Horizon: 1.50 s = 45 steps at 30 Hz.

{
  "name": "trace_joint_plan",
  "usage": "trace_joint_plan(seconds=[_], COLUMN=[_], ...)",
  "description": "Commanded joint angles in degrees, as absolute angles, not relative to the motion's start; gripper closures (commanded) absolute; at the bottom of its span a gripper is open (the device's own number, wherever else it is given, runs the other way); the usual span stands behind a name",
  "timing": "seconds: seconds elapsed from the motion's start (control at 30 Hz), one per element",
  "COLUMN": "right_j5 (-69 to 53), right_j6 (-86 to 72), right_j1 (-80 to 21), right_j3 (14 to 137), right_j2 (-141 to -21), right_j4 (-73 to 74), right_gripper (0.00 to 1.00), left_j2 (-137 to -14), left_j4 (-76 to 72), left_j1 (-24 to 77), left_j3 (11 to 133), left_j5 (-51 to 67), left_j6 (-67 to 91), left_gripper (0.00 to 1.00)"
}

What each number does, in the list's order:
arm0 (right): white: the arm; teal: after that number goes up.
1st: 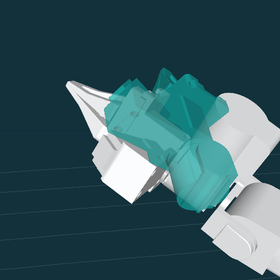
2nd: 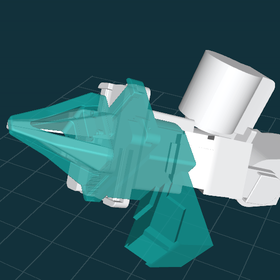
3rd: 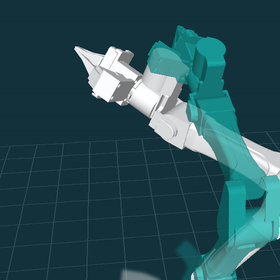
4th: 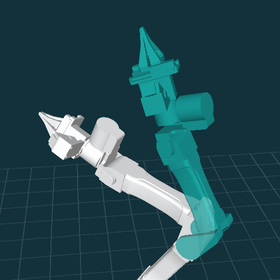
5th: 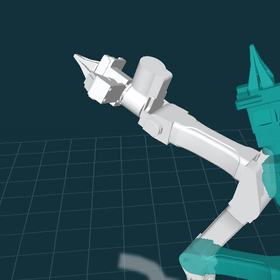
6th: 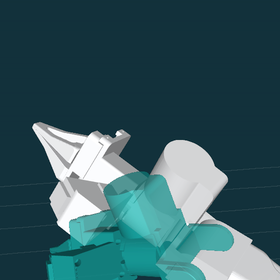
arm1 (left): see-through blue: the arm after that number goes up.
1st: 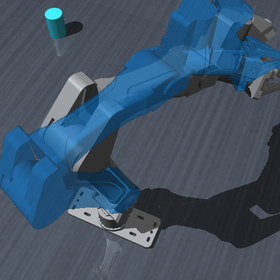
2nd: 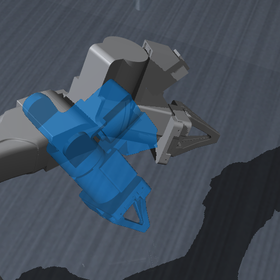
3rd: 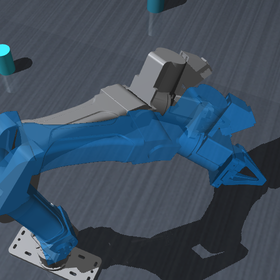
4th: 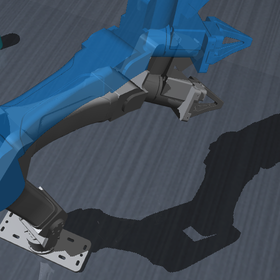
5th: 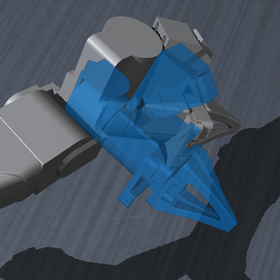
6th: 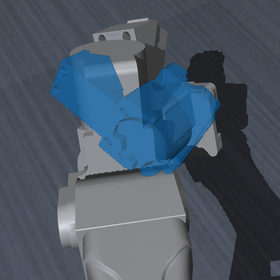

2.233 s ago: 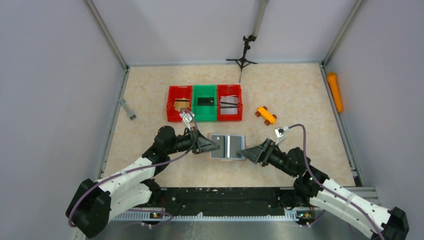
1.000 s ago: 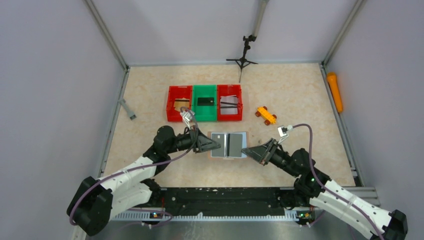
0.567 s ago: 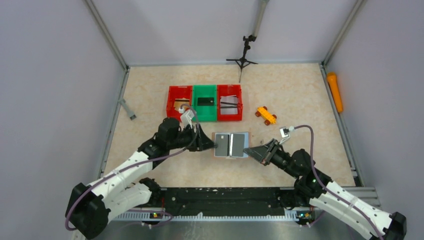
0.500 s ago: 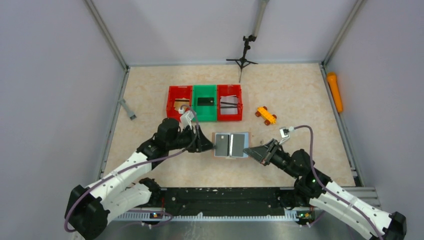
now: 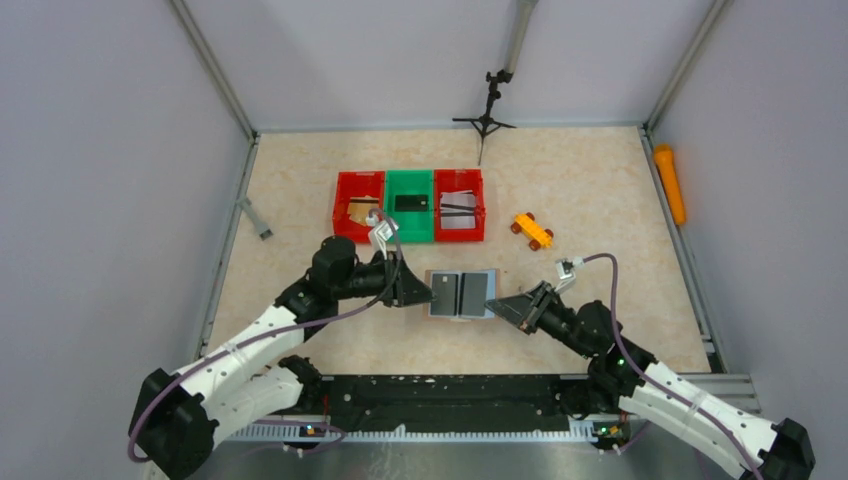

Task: Take the credit cards out of the card holder
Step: Remove the credit card from the card holder.

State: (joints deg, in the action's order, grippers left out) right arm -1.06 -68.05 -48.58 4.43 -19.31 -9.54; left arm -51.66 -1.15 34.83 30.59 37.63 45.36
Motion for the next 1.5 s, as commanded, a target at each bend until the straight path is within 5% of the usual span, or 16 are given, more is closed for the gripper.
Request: trace_joint_plan(seconds=[0.0,0.13,0.3,1.13,1.33,1.47], right_j5=[-2.0,-2.9,-4.3,-8.1,-7.9,-6.8], right_j6=[-69.6,-70.6,-71.0,-72.2,-72.4,-72.4], right_j1=[-48.0,-47.9,-48.0,-48.0,-47.9,-47.9], right_j3=[3.5,2.6,2.1,2.6,2.6,2.4], right_j2=[-19.3,-19.3,-19.9,-24.0,-23.3,-20.7], right_j4=[-17.7,-20.0,-22.9,-30.6,-30.3,-28.1], right_gripper=[1.00,1.00,1.00,1.00,1.00,1.00], left_j2=[-55.7,-58.0,-61.9,-70.7,-71.4,-70.6], left_j4=[-14.2,-17.6,-24.5,-51.0,-54.4,-54.2], left_j1=[36.3,36.8,37.3,38.5,38.5,38.1], left_j3=[28.8,28.4,27.2,23.6,23.2,22.6], left_j5=[42.3,41.0,42.4,45.0,45.3,45.0], left_j6=[51.0,52.6,56.2,70.4,72.2,72.2], left_gripper=[0.57,0.43,0.45,0.77,0.99,1.00])
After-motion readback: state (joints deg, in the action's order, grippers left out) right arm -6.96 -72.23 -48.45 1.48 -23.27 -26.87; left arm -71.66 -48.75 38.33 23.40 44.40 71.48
